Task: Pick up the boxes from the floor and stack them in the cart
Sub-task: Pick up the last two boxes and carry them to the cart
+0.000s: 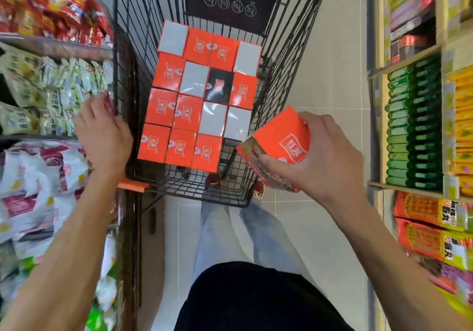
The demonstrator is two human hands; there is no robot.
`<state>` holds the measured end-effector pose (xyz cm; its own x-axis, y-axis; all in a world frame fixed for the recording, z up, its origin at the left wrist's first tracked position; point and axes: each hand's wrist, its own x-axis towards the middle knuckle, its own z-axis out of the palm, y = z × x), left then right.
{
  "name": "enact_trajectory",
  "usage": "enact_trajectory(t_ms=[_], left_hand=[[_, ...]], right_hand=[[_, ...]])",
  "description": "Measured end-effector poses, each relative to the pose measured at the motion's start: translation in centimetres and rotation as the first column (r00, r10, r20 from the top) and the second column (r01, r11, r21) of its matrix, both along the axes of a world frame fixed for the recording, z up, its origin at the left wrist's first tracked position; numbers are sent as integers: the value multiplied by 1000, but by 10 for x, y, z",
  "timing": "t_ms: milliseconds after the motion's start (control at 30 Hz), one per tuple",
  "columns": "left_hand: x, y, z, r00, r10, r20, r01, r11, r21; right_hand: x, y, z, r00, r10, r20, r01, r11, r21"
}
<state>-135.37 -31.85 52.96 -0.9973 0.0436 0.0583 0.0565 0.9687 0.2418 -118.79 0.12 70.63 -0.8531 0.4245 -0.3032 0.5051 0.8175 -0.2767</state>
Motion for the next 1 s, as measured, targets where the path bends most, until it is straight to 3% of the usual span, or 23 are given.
enact_trajectory(t_ms=[67, 133, 200, 367, 667, 1000], left_hand=[[-12, -15, 0, 987, 46, 155, -55, 997, 56], [-14, -24, -10, 920, 23, 390, -84, 987, 140], [-11, -28, -24, 861, -30, 508, -82, 977, 197], [-4, -33, -44, 894, -24, 447, -41, 990, 134], [-8, -39, -39, 874, -76, 480, -24, 980, 198], [-5, -37, -38, 840, -66, 539, -64, 974, 219]], right_hand=[[-14, -14, -3, 1000, -20, -16, 20, 1000, -3], [-27, -25, -12, 999, -41, 0, 41, 999, 19], [-39, -33, -28, 996, -78, 32, 77, 996, 34], [-50, -52, -79, 976, -156, 152, 153, 988, 29], [-61, -65, -144, 877, -312, 364, 325, 945, 29], [-67, -70, -214, 776, -461, 430, 541, 837, -79]])
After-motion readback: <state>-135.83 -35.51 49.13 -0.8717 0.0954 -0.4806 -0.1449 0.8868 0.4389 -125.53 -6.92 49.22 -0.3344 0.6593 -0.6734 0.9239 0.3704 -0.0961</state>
